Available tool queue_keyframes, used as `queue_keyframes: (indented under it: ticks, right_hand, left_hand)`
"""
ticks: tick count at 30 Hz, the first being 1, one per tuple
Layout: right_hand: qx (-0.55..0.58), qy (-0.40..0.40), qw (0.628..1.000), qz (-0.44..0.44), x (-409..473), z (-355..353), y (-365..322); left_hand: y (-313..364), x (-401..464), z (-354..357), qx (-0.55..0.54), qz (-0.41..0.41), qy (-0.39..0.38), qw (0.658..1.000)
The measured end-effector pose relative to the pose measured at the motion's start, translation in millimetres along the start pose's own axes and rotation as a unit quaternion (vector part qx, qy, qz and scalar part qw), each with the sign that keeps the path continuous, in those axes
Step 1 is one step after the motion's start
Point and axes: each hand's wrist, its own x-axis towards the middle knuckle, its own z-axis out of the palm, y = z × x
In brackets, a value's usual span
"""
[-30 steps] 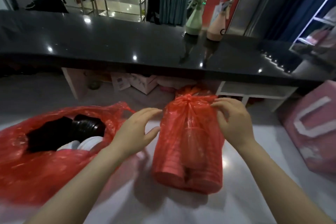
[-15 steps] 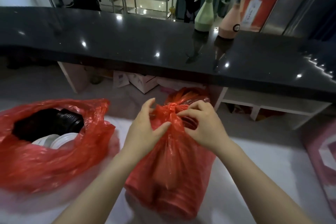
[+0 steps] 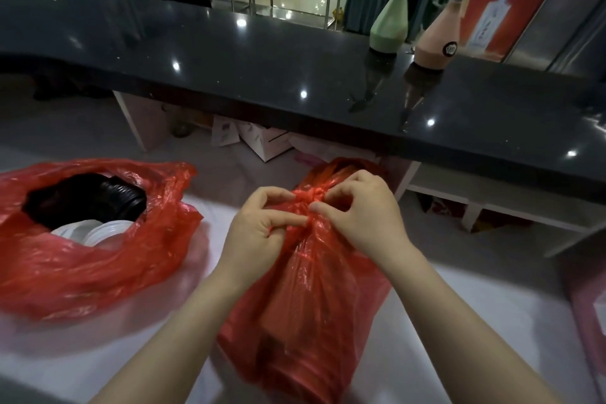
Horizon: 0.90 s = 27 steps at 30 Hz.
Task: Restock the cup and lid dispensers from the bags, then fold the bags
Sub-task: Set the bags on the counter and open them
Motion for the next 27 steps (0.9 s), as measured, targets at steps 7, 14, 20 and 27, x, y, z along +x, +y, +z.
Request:
queue_keyframes:
  ticks: [7,14,20,27]
  right_hand:
    - [0.071,0.022,0.997,-0.013,2.0,3.5,3.5]
    - [0.172,0.058,0.983,0.003,-5.4,-3.3,13.3]
    - [0.231,0.198,0.948,0.095,4.9,-40.2,43.8]
    - [0.225,0.072,0.969,0.077,-4.0,-22.0,47.3]
  left_hand:
    - [6.3,7.1,3.6,-0.045,-0.031,0.034,0.998]
    - [-6.6,16.3,7.2,0.078,-0.110,-0.051,0.990]
    - [-26.9,28.5,-18.9,0.169,-0.142,0.008,0.975]
    - [0.2,23.5,-13.7,0.112,-0.050,0.085,0.989]
